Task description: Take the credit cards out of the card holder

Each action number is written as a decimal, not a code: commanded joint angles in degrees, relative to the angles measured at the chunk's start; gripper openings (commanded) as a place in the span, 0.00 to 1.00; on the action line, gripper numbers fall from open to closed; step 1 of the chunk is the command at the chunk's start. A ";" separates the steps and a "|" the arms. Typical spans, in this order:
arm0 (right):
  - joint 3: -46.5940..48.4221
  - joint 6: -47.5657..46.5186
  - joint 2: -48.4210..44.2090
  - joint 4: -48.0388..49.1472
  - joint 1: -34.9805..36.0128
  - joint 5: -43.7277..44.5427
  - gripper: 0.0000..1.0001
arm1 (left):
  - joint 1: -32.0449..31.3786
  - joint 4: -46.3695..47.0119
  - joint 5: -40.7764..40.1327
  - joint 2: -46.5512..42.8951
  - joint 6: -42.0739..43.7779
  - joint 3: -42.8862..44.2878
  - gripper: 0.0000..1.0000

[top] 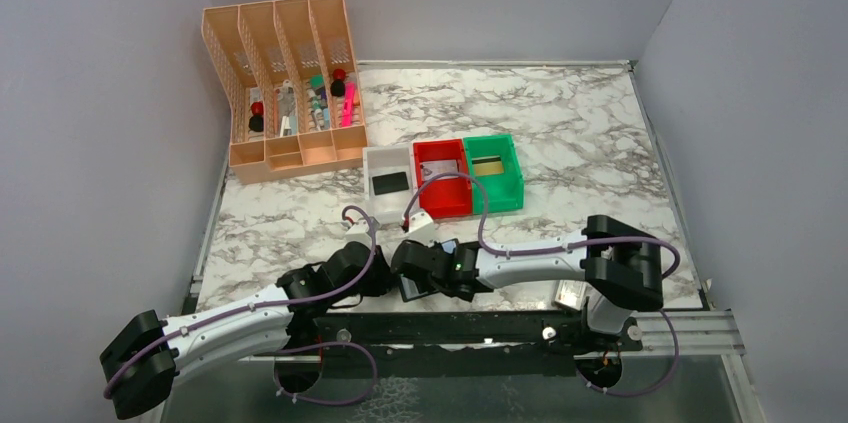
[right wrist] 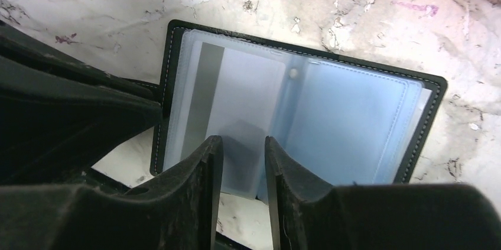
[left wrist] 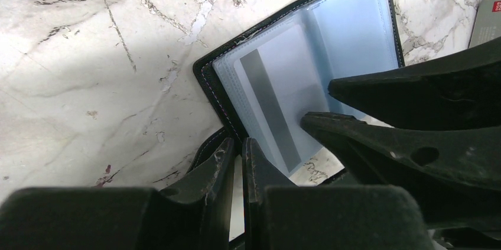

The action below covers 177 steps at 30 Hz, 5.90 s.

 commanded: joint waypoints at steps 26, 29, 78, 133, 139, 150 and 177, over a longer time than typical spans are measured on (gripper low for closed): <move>-13.27 5.14 -5.91 15.55 -5.19 -16.22 0.10 | -0.31 1.10 1.06 -1.69 0.28 -0.10 0.15; -16.27 5.59 -7.72 20.13 -6.90 -20.10 0.04 | -0.32 1.10 1.05 -1.89 0.17 -0.13 0.15; -18.16 5.48 -3.75 10.14 -12.10 -13.08 0.01 | -0.31 -0.39 1.12 -2.88 1.01 2.63 0.22; -20.03 6.21 -3.90 9.21 -12.10 -11.83 0.01 | -2.34 4.09 5.38 4.62 2.46 7.57 0.30; -20.09 6.08 -3.77 9.47 -12.10 -12.06 0.01 | -4.06 1.58 2.77 8.12 2.57 9.95 0.32; -19.92 5.90 -3.45 9.89 -12.10 -12.36 0.01 | -5.55 -5.59 -2.86 7.26 1.57 12.70 0.34; -19.23 5.38 -3.06 10.21 -12.10 -13.16 0.01 | -6.62 -8.54 -4.84 7.39 1.38 14.20 0.40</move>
